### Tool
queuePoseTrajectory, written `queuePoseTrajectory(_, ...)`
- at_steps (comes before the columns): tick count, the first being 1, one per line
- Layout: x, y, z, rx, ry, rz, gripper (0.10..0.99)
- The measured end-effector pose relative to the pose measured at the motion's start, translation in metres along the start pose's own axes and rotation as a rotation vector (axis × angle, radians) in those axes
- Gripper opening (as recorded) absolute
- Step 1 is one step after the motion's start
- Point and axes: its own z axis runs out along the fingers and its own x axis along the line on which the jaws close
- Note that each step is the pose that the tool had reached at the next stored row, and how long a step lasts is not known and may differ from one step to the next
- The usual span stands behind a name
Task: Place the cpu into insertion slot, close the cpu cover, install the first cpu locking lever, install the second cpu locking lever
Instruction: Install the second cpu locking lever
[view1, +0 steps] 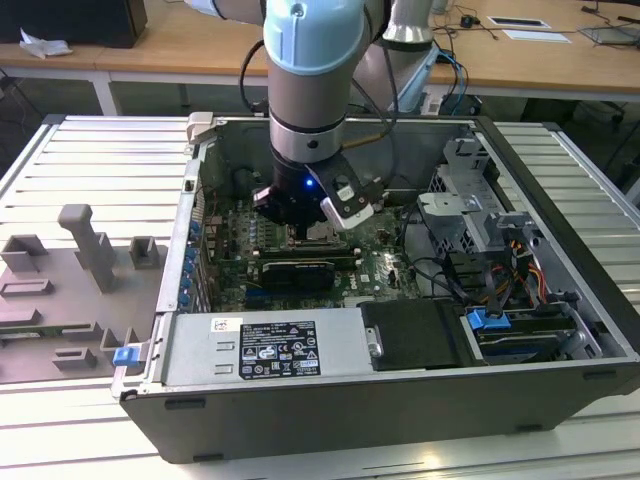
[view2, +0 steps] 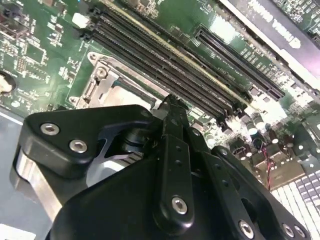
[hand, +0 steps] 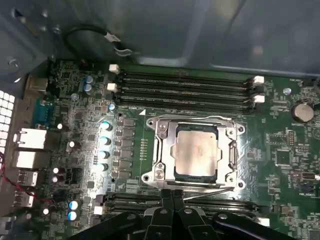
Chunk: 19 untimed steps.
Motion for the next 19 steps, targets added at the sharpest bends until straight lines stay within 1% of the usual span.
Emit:
queuePoseTrajectory(1,0.0051,-0.0029,0.0093,-0.003,0.0000,0.000,0.106)
queuePoseTrajectory(2,0.0075,-0.0036,0.0104,-0.011,-0.0007,0.000,0.106)
queuePoseTrajectory(4,0.0090,-0.0058,0.0110,-0.022,-0.0016,0.001,0.106)
queuePoseTrajectory(5,0.0101,-0.0065,0.0118,-0.025,-0.0018,0.001,0.106)
queuePoseTrajectory(9,0.0127,-0.0081,0.0155,-0.028,-0.0020,0.000,0.106)
queuePoseTrajectory(10,0.0128,-0.0089,0.0166,-0.031,-0.0022,0.001,0.106)
queuePoseTrajectory(11,0.0129,-0.0094,0.0181,-0.036,-0.0027,0.001,0.106)
queuePoseTrajectory(15,0.0134,-0.0102,0.0214,-0.047,-0.0036,0.001,0.106)
queuePoseTrajectory(17,0.0144,-0.0107,0.0224,-0.056,-0.0043,0.001,0.106)
queuePoseTrajectory(18,0.0156,-0.0108,0.0229,-0.066,-0.0053,0.001,0.106)
queuePoseTrajectory(19,0.0166,-0.0109,0.0232,-0.074,-0.0061,0.001,0.106)
